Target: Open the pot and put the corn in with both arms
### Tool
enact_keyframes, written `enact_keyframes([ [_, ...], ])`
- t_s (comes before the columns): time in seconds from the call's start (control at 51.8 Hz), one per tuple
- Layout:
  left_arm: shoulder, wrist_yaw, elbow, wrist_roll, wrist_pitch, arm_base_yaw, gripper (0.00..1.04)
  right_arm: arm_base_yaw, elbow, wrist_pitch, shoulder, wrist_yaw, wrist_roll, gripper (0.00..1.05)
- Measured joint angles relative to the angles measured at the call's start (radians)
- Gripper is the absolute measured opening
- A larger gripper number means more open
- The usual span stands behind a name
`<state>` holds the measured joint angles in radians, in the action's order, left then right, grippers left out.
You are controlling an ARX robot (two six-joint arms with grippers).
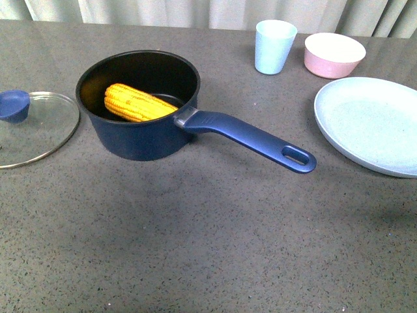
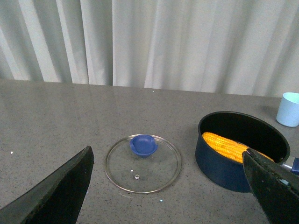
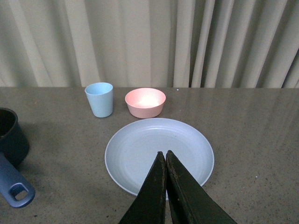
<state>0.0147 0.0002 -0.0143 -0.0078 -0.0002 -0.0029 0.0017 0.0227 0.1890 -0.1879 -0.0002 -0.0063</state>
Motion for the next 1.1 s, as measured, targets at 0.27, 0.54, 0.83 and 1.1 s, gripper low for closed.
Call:
enact_keyframes([
  [0.27, 0.000, 0.000, 0.000, 0.000, 0.000, 0.000, 0.96, 0.000, 0.001, -0.186, 0.179, 0.000, 0.000, 0.02],
  [0.54, 0.000, 0.000, 0.000, 0.000, 0.000, 0.000, 0.96, 0.000, 0.001, -0.187, 0.182, 0.000, -0.001, 0.03],
  [0.83, 0.000, 0.000, 0.000, 0.000, 0.000, 0.000, 0.96, 0.000, 0.001, -0.188, 0.182, 0.000, 0.000, 0.47],
  [1.1, 0.000, 0.000, 0.000, 0.000, 0.000, 0.000, 0.96, 0.000, 0.001, -0.187, 0.182, 0.000, 0.000, 0.92],
])
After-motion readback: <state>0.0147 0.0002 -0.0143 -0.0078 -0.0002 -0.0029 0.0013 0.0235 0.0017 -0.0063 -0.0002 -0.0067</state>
